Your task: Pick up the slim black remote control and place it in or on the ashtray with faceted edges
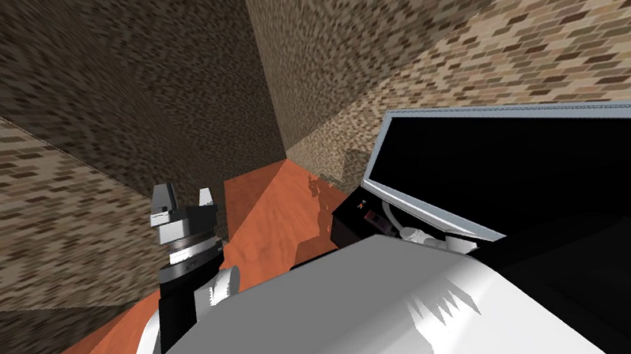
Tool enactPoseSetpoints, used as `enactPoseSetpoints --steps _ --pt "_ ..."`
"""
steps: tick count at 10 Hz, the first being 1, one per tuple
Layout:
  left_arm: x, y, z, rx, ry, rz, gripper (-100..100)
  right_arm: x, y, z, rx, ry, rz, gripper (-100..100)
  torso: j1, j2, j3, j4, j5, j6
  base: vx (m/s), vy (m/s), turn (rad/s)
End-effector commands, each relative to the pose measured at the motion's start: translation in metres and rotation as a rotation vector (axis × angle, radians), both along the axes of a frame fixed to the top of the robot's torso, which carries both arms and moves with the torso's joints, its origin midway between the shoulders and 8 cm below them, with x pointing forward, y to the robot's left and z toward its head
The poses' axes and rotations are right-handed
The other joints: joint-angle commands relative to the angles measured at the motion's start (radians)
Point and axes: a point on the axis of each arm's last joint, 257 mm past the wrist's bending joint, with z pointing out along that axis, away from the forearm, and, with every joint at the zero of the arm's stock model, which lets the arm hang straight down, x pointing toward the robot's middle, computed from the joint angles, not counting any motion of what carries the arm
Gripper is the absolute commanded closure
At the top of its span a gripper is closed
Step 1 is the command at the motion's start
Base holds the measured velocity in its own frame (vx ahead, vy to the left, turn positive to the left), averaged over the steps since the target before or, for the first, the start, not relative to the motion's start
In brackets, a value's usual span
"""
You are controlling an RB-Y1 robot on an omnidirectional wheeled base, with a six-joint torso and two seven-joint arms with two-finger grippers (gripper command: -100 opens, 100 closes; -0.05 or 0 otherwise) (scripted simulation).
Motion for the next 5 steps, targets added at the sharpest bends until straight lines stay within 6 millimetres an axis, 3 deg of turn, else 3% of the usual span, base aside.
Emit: enactPoseSetpoints --steps 1,2,5 --pt "0.000 0.000 0.000 0.000 0.000 0.000 0 0.000 0.000 0.000 0.000 0.000 0.000 0 0.000 0.000 0.000 0.000 0.000 0.000 0.000 0.000 0.000" --pt "0.000 0.000 0.000 0.000 0.000 0.000 0 0.006 -0.010 0.009 -0.002 -0.002 0.009 100 0.000 0.000 0.000 0.000 0.000 0.000 -0.020 0.055 -0.052" --pt "0.000 0.000 0.000 0.000 0.000 0.000 0 0.009 -0.018 0.016 -0.004 -0.003 0.015 100 0.006 0.002 0.001 0.000 0.001 0.000 -0.025 0.071 -0.046"
